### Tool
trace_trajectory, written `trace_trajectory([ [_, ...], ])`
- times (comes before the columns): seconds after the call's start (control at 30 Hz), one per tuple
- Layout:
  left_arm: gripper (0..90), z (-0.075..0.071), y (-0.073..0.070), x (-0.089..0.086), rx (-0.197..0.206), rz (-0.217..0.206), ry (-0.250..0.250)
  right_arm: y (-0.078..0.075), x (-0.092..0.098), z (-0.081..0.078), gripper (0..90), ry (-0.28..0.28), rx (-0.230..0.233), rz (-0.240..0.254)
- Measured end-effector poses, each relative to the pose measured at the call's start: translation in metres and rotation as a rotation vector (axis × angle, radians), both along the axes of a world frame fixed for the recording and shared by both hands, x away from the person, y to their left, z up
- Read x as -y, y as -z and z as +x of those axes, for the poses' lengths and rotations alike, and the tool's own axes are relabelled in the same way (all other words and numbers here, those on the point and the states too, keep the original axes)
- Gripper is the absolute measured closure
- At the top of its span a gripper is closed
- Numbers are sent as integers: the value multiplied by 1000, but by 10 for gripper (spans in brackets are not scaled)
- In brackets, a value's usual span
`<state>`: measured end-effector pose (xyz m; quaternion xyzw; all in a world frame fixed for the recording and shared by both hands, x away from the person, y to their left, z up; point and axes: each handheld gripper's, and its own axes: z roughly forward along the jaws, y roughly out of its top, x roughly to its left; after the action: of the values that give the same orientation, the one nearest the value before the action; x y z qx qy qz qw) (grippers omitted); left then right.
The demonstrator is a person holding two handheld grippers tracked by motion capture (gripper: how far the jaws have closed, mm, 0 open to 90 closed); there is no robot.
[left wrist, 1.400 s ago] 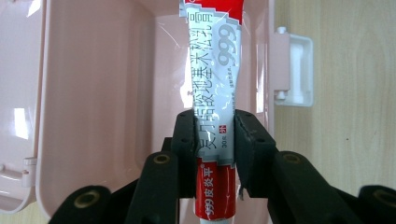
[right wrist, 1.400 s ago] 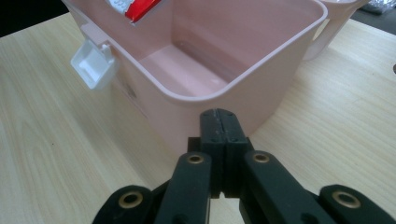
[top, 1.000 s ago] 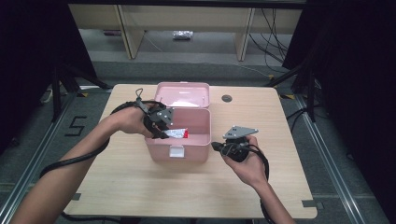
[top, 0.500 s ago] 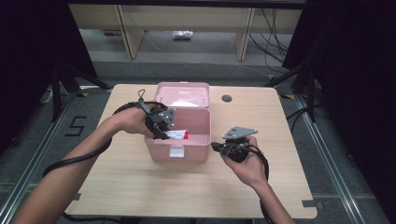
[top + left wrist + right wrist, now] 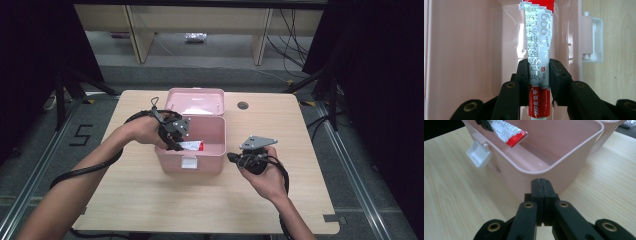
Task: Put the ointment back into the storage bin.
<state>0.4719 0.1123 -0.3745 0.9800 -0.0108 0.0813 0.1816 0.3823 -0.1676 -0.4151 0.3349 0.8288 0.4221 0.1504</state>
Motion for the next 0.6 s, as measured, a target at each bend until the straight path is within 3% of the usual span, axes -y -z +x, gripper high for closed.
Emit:
trace_trajectory([
  [0.6, 712, 2, 5, 4, -17, 10, 0, -1, 3, -1, 900, 3, 4, 0],
])
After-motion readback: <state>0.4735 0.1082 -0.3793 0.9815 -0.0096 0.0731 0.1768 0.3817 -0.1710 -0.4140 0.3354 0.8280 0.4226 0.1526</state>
